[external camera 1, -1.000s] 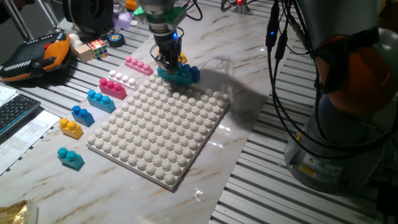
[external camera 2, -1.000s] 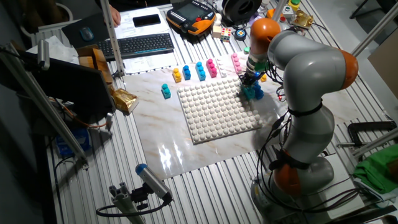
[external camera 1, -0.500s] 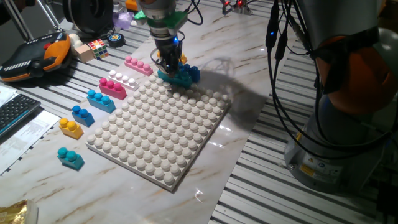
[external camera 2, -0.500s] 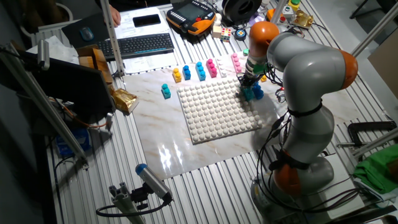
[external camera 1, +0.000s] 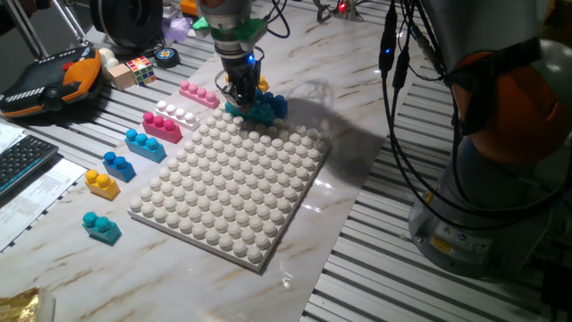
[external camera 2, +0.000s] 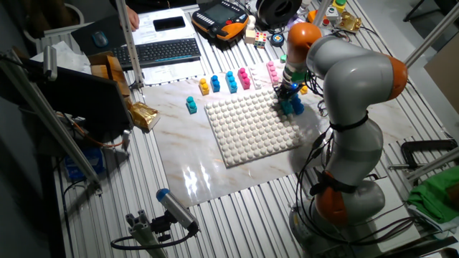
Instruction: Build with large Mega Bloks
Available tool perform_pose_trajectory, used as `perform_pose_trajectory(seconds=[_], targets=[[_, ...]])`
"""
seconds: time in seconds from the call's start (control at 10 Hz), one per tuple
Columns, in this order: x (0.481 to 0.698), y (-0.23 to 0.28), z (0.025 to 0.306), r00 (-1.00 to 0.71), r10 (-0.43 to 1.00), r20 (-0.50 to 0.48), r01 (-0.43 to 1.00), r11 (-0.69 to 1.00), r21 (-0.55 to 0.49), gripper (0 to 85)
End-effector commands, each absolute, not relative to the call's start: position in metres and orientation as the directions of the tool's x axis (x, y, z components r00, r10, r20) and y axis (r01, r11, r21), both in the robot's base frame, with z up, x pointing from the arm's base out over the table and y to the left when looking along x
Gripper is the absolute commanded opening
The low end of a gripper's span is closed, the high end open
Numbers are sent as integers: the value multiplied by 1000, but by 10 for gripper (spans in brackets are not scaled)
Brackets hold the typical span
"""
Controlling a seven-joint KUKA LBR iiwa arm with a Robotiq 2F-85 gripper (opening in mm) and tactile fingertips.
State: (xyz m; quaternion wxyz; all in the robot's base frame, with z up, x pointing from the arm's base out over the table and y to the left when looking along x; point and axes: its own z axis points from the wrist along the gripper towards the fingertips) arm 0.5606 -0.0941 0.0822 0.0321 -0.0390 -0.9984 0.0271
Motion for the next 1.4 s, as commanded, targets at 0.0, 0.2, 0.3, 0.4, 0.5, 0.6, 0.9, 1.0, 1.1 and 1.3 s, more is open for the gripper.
perform_pose_trajectory(seconds=[0.0, 0.2, 0.3, 0.4, 0.5, 0.6, 0.9, 1.0, 1.1, 1.3], targets=[[562, -93, 86, -994, 95, 55, 91, 994, -65, 333], [562, -92, 88, -992, 120, 50, 116, 990, -77, 500], [562, -92, 88, -991, 126, 50, 122, 990, -77, 553], [562, -95, 95, -991, 124, 50, 120, 989, -80, 600], [563, -105, 107, -991, 113, 73, 108, 991, -76, 597], [564, -117, 116, -991, 99, 89, 93, 993, -78, 587], [564, -150, 115, -995, 56, 81, 47, 993, -107, 590], [562, -158, 107, -996, 43, 73, 35, 994, -105, 590], [560, -162, 99, -997, 38, 65, 32, 995, -97, 587], [556, -163, 87, -998, 37, 50, 32, 995, -95, 590]])
